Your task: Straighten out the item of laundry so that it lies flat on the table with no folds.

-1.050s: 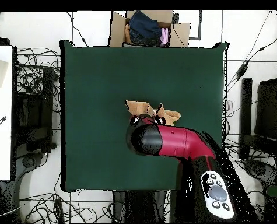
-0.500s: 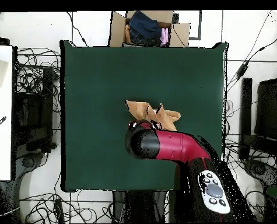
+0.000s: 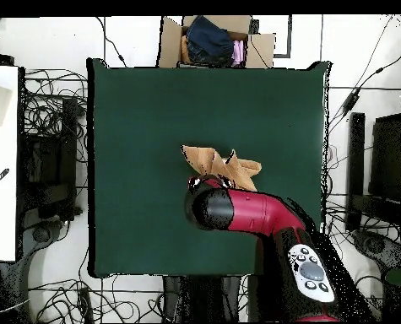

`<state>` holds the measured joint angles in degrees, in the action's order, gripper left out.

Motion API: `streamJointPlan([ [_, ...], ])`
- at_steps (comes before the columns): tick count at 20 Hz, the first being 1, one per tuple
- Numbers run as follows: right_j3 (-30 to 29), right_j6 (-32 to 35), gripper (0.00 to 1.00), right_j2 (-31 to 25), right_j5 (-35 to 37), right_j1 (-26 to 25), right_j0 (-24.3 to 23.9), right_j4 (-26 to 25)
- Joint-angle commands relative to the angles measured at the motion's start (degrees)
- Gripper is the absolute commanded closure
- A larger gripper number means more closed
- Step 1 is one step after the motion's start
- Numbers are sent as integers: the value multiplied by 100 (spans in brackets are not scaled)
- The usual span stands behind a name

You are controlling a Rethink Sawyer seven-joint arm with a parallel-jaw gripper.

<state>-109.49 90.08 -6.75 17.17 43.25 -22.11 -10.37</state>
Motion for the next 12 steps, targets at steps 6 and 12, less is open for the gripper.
streamJointPlan([
  [6, -379, 666, 0, -322, -696, -540, -156, -277],
  [12, -424, 758, 0, -220, -914, -728, -120, -289],
])
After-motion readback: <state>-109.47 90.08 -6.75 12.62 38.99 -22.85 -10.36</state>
